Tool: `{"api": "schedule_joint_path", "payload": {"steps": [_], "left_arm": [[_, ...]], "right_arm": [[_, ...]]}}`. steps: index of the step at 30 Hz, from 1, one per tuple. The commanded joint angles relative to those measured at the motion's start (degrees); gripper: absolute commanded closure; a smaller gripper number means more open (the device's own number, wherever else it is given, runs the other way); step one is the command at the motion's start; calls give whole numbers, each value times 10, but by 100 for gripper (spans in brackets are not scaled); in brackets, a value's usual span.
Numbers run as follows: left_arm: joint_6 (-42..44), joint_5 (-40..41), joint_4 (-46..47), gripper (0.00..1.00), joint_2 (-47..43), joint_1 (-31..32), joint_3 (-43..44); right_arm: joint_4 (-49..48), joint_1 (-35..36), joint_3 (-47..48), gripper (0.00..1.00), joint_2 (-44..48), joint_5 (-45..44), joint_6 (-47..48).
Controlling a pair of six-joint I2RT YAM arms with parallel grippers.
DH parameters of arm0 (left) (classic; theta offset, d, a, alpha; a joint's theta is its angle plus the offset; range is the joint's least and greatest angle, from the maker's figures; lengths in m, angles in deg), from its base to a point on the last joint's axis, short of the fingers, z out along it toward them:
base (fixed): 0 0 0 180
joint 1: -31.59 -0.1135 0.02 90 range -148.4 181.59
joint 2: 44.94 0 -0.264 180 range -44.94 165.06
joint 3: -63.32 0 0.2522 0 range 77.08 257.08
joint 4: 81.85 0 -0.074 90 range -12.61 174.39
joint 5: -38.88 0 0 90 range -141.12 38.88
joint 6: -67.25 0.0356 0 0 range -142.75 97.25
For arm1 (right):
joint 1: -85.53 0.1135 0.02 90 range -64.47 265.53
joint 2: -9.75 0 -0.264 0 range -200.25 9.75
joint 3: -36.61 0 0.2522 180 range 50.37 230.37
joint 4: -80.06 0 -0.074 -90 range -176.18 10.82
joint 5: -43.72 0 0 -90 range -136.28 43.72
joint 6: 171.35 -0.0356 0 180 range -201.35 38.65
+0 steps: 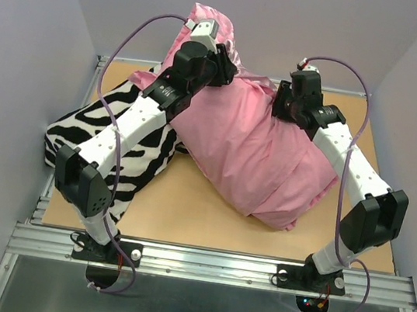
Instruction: Remove the pillowcase from the pillow
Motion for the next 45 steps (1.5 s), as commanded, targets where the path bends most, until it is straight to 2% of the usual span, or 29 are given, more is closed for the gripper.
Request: {"api": "schedule_joint_path", "payload": {"steps": [1, 3, 5, 7, 13, 20, 23, 27, 32, 36, 41, 43, 45], "left_arm": [[26, -27, 27, 50, -72, 5, -52], [41, -19, 39, 47, -95, 21, -60], [62, 30, 35, 41, -113, 56, -68], [75, 76, 33, 40, -128, 91, -80], [79, 164, 46, 39, -159, 180, -144], [74, 207, 77, 39, -152, 276, -199], [79, 220, 84, 39, -115, 303, -193], [89, 213, 99, 38, -73, 314, -176], [115, 201, 93, 38, -11, 326, -100], [146, 205, 66, 38, 50, 327, -12], [173, 195, 35, 36, 111, 327, 83], [185, 194, 13, 36, 146, 327, 133], [197, 198, -7, 35, 181, 327, 165]], "right_arm": [[-23, 3, 12, 45, 19, 25, -6], [-21, 0, 21, 35, 20, 25, -4], [-14, -3, 37, 29, 24, 14, -5], [-9, -3, 49, 21, 32, -2, -5], [7, -5, 78, 12, 83, -33, -2], [46, -6, 105, 8, 162, -63, -14], [55, -6, 44, 8, 239, -70, -29], [55, -6, -86, 8, 326, -110, -47], [64, -6, -205, 8, 444, -135, -72], [91, -6, -277, 7, 492, -175, -88], [130, -6, -313, 7, 504, -221, -111], [152, -6, -317, 12, 511, -248, -127], [170, -6, -313, 22, 519, -264, -134]]}}
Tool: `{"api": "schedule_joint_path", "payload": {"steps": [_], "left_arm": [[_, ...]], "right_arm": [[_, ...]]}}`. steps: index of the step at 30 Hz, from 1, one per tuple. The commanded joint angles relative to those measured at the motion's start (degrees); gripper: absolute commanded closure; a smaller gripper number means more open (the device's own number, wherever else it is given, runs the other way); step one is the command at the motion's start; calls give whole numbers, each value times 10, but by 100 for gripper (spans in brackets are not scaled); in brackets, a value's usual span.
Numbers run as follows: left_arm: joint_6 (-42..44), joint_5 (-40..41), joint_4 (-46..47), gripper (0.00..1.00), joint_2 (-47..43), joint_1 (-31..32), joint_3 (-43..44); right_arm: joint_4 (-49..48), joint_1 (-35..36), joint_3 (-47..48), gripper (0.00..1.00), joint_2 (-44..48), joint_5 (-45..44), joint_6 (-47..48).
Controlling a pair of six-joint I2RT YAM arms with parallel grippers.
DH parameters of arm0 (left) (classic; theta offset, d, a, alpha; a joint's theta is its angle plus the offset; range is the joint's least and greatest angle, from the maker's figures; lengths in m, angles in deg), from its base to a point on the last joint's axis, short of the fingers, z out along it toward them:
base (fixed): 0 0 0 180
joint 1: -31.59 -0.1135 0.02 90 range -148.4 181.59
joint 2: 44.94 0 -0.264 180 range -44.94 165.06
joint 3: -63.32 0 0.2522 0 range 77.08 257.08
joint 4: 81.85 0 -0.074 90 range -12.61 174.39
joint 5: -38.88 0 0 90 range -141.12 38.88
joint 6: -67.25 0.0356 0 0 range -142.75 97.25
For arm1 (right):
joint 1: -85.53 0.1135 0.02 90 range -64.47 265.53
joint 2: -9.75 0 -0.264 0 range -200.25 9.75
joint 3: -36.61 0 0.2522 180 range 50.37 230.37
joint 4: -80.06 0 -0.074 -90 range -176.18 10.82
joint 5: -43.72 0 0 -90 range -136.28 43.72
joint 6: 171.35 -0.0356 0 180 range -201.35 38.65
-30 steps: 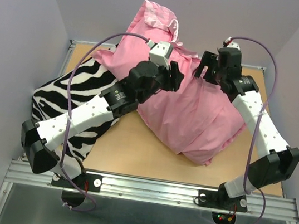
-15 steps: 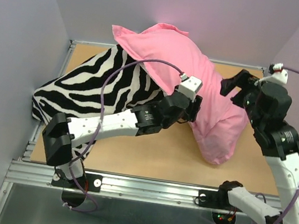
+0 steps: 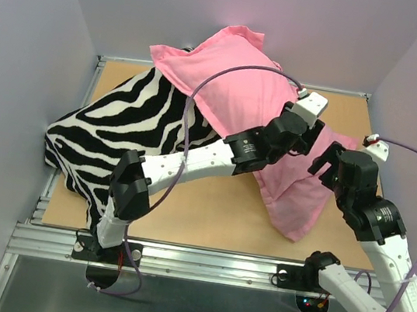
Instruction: Remove the pillowcase from the pillow
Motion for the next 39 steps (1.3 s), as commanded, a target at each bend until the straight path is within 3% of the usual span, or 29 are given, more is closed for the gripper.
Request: {"api": "schedule_joint_path", "payload": {"steps": [1, 2, 4, 12, 17, 25, 27, 28, 30, 31, 32, 33, 39], "left_arm": [[43, 8, -35, 34, 55, 1, 99], [46, 2, -41, 34, 63, 1, 112], [53, -4, -42, 34, 76, 1, 135], [82, -11, -44, 33, 145, 0, 185], [102, 13, -62, 32, 190, 0, 234], [100, -1, -66, 33, 211, -3, 240], [100, 0, -69, 41, 216, -5, 241], [98, -1, -71, 52, 219, -7, 244], [90, -2, -79, 66, 223, -14, 247], [89, -3, -84, 76, 223, -16, 249], [88, -4, -88, 96, 222, -22, 249], [61, -2, -94, 100, 217, -32, 243], [25, 23, -51, 100, 125, -64, 152]], "right_arm": [[35, 3, 8, 26, 30, -69, -34], [47, 3, 12, 36, 34, -77, -37], [56, 3, 26, 38, 48, -73, -47], [67, 3, 105, 29, 74, 1, -57], [66, 3, 99, 26, 73, 14, -55], [61, 3, 92, 24, 72, 16, -53], [58, 3, 90, 23, 69, 17, -54], [57, 3, 90, 23, 68, 19, -54], [54, 3, 85, 23, 68, 25, -53], [53, 3, 84, 23, 68, 26, -53], [51, 3, 82, 23, 68, 27, -52], [50, 3, 78, 23, 66, 31, -51], [36, 3, 56, 21, 56, 38, -50]]}}
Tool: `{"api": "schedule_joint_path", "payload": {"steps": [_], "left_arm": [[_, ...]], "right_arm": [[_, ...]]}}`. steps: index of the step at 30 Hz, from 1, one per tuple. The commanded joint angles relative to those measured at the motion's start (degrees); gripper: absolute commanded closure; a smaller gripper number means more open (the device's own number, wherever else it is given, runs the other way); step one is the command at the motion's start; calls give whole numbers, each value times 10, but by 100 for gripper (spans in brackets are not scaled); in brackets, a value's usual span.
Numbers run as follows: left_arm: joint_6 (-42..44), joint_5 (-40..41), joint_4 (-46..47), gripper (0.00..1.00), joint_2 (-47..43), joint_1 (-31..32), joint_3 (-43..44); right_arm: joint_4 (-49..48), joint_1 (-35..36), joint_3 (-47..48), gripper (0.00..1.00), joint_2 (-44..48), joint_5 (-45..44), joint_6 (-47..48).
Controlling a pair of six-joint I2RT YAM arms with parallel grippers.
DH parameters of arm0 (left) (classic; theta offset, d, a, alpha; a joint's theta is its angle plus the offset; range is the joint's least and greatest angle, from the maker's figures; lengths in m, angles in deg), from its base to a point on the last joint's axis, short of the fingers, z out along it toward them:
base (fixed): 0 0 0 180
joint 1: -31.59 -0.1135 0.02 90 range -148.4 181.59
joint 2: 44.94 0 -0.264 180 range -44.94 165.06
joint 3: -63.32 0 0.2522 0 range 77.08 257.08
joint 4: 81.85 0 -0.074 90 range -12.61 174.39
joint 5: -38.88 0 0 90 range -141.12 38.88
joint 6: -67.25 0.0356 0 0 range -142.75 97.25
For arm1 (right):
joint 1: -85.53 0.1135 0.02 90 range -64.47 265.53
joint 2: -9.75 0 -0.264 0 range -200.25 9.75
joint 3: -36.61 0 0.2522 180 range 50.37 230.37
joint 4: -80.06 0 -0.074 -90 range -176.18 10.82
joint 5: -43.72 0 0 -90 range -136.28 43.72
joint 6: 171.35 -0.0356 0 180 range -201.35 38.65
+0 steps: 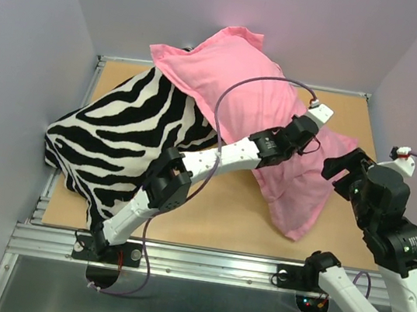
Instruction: Remove the pillowcase from the pillow
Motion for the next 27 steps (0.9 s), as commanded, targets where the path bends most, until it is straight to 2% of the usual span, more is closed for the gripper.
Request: {"api": "schedule_joint_path", "payload": {"steps": [1, 9, 13, 20, 27], "left_arm": [[-29, 37, 36, 100, -113, -32, -69], [-72, 56, 83, 100, -275, -76, -204], [-88, 71, 104, 100, -339, -83, -271], [-127, 76, 114, 100, -434, -119, -392], [-142, 22, 132, 100, -443, -143, -438]], "right_arm": [[-28, 3, -24, 21, -10, 13, 1], [-93, 3, -85, 21, -46, 59, 16], [-136, 3, -95, 22, -95, 142, 42], [-190, 3, -116, 22, -163, 201, 55], [-200, 4, -189, 25, -149, 223, 54]]}}
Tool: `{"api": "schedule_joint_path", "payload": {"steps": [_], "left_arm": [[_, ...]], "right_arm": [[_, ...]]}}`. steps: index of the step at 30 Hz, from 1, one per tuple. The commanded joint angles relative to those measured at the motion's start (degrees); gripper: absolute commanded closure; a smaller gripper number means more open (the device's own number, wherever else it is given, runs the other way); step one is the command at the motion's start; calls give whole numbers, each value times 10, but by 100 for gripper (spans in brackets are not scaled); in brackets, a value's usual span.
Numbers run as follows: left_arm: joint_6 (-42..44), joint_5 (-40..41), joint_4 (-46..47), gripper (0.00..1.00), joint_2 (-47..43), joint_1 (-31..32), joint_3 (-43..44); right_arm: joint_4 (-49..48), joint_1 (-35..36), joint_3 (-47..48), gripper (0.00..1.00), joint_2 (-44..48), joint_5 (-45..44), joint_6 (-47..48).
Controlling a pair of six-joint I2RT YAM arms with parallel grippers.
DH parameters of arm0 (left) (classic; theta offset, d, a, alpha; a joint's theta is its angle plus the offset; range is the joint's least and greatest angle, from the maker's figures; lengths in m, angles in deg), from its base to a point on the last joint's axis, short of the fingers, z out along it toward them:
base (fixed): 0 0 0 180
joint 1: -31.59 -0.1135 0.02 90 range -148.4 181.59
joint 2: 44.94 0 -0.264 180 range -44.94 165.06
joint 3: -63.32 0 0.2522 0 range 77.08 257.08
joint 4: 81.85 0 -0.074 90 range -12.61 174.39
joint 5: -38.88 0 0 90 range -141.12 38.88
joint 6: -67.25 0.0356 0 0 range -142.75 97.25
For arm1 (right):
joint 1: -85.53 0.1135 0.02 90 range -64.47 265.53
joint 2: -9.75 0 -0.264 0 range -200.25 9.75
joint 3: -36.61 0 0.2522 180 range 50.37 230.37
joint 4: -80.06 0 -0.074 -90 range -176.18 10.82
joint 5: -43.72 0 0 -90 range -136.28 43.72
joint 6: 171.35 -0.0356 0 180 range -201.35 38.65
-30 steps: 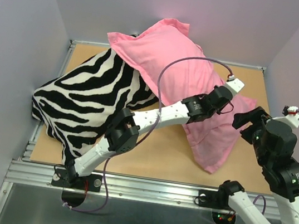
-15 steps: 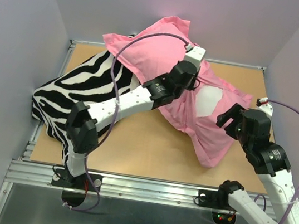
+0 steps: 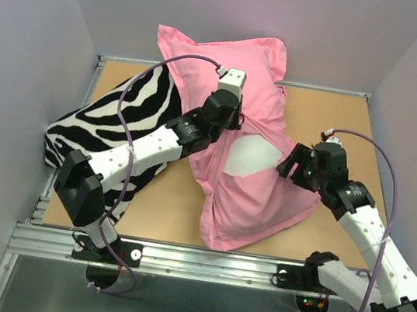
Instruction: Remove the pillowcase from the pillow
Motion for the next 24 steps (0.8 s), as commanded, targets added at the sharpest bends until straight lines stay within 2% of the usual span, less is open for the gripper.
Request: {"api": "schedule_joint_path", "payload": {"steps": [1, 5, 10, 12, 13, 14, 17, 24], "left_arm": [[-10, 5, 67, 100, -31, -10, -5], [-20, -11, 77, 100, -25, -10, -24], [-33, -23, 86, 100, -24, -10, -49], [-36, -24, 89, 100, -25, -11, -58], [-37, -24, 89, 100, -25, -10, -58], [-39, -23, 88, 100, -27, -10, -62], [-41, -21, 89, 100, -30, -10, -68], [-50, -25, 83, 100, -46, -20, -78]], "right_arm": [[-36, 4, -40, 23, 28, 25, 8], [-31, 4, -14, 23, 47, 38, 12], [-28, 33, 46, 26, 9, 64, 34], [-29, 91, 74, 26, -12, 22, 40], [-30, 118, 83, 26, -31, -28, 41], [-30, 176, 104, 26, -43, -52, 45], [-30, 250, 131, 23, -86, -137, 65], [-62, 263, 129, 11, -159, -161, 149]]}}
